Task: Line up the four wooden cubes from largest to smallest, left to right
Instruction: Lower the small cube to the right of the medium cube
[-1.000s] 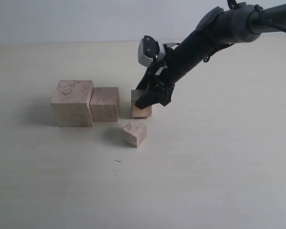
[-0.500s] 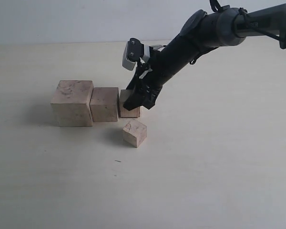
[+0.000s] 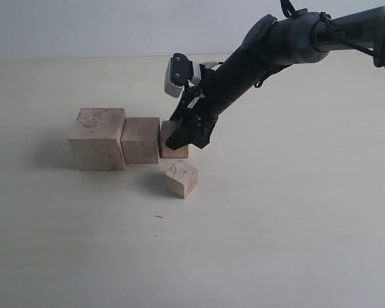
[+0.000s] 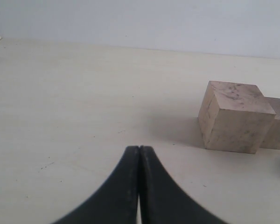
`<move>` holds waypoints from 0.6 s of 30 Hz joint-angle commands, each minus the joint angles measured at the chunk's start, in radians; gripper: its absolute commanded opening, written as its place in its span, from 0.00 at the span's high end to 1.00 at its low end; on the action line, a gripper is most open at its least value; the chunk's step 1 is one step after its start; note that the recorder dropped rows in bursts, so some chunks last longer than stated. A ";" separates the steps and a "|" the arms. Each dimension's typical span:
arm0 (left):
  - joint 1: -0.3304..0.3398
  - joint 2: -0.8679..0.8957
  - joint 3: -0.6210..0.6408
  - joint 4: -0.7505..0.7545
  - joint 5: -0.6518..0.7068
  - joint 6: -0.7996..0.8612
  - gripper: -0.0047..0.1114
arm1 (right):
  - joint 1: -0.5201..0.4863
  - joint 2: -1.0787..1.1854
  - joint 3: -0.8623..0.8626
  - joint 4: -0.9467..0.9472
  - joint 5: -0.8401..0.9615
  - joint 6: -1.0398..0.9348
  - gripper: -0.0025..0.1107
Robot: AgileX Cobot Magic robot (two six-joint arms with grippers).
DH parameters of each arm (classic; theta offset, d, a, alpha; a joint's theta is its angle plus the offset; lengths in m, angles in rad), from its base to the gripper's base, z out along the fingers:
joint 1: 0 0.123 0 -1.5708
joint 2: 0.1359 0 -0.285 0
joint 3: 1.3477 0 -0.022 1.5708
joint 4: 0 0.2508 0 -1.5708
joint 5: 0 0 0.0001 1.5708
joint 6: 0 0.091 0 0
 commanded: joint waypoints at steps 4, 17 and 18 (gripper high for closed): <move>0.000 -0.007 0.000 0.001 -0.012 0.000 0.96 | 0.000 0.030 0.006 -0.061 0.006 -0.006 0.98; 0.000 -0.007 0.000 0.001 -0.012 0.000 0.96 | 0.000 0.030 0.006 0.007 0.009 -0.013 0.98; 0.000 -0.007 0.000 0.001 -0.012 0.000 0.96 | 0.000 0.030 0.006 0.007 0.011 -0.013 0.98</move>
